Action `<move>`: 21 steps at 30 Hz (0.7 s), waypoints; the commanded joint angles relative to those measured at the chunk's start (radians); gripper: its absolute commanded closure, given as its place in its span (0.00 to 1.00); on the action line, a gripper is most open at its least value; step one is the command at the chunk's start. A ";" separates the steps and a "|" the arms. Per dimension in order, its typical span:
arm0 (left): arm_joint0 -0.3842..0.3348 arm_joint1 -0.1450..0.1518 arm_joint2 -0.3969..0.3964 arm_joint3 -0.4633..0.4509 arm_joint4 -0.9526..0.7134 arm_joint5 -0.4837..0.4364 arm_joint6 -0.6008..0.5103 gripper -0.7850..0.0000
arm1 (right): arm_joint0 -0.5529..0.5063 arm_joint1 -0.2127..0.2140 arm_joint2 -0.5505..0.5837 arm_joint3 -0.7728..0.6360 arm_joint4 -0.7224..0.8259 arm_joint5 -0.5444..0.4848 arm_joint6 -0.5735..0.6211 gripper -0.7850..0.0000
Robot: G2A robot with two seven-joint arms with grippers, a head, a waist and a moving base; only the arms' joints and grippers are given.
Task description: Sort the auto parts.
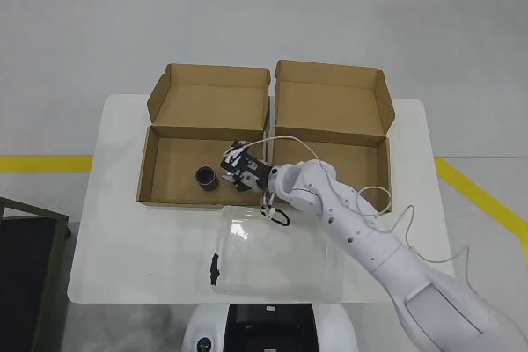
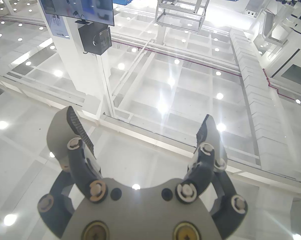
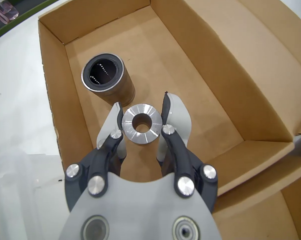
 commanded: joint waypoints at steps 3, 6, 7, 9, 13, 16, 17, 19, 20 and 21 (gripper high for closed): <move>0.000 0.000 0.000 0.000 0.000 0.000 0.000 0.00 | 0.008 -0.011 -0.012 0.026 -0.003 -0.006 0.002 0.80; 0.000 0.000 0.000 0.000 0.000 0.000 0.000 0.00 | 0.015 -0.019 -0.018 0.043 -0.009 -0.009 0.005 0.68; 0.000 0.000 0.000 0.000 0.000 0.000 0.000 0.00 | 0.015 -0.021 -0.019 0.047 -0.009 -0.011 0.005 0.62; 0.000 0.000 0.000 0.000 0.000 0.000 0.000 0.00 | 0.018 -0.025 -0.021 0.052 -0.012 -0.015 0.007 0.36; 0.000 0.000 0.000 0.000 0.000 0.000 0.000 0.00 | 0.018 -0.029 -0.014 0.040 -0.003 -0.022 0.007 0.00; 0.000 0.000 0.000 0.000 0.000 0.000 0.000 0.00 | 0.012 -0.027 -0.004 0.012 -0.009 -0.029 0.012 0.00; 0.000 0.000 0.000 0.000 0.000 0.000 0.000 0.00 | 0.006 -0.026 0.001 -0.001 -0.006 -0.031 0.014 0.00; 0.000 0.000 0.000 0.000 0.000 0.000 0.000 0.00 | -0.006 -0.021 0.017 -0.030 0.002 -0.032 0.019 0.00; 0.000 0.000 0.000 0.000 0.000 0.000 0.000 0.00 | -0.014 -0.019 0.026 -0.048 0.006 -0.033 0.022 0.00; 0.000 0.000 0.000 0.000 0.000 0.000 0.000 0.00 | -0.023 -0.015 0.037 -0.069 0.009 -0.034 0.021 0.00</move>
